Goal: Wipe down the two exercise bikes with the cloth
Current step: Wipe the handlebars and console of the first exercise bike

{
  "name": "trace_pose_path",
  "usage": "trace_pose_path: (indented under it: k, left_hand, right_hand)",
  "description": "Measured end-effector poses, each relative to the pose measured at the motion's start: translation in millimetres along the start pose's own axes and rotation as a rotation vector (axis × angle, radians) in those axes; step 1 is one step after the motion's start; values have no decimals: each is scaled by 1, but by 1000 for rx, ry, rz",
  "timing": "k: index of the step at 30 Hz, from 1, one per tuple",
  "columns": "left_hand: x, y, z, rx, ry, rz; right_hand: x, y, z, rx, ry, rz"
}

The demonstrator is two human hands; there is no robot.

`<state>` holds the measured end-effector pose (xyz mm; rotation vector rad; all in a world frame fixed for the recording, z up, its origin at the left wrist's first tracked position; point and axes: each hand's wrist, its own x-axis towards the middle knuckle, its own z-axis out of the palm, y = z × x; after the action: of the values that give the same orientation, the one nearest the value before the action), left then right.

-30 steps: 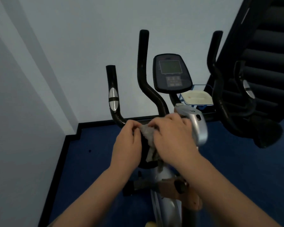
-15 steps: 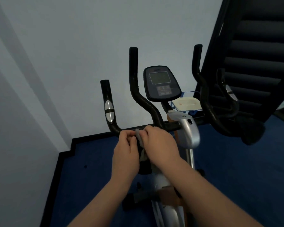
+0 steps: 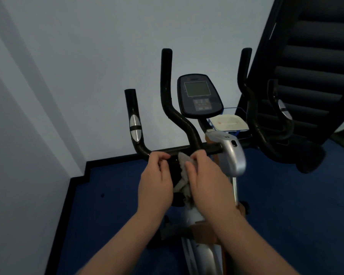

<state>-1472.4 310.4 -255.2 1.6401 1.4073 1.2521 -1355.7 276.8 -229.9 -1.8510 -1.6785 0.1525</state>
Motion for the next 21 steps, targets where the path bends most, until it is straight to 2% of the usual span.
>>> trace_pose_path:
  k: [5,8,10,14,17,19,21]
  left_hand:
    - [1,-1,0,-10,8,18]
    - [1,-1,2,-58,25,-14]
    - [0,-2,3,-80,46,-36]
    - [-2,-2,5,-127,129,-53]
    - [-2,-1,8,-148,186,-73]
    - [-2,-1,8,-156,194,-85]
    - [-2,-2,7,-144,184,-83]
  right_hand:
    - [29,-3,-5,-62,66,-111]
    - [47,-8,-2,-47,-23,-200]
    - [44,3,-4,-121,-54,-268]
    - [37,6,-9,-294,61,-298]
    - [39,-13,5,-468,-88,-379]
    - [37,-16,10,-447,-150,-355]
    - [32,-10,7,-409,-144,-243]
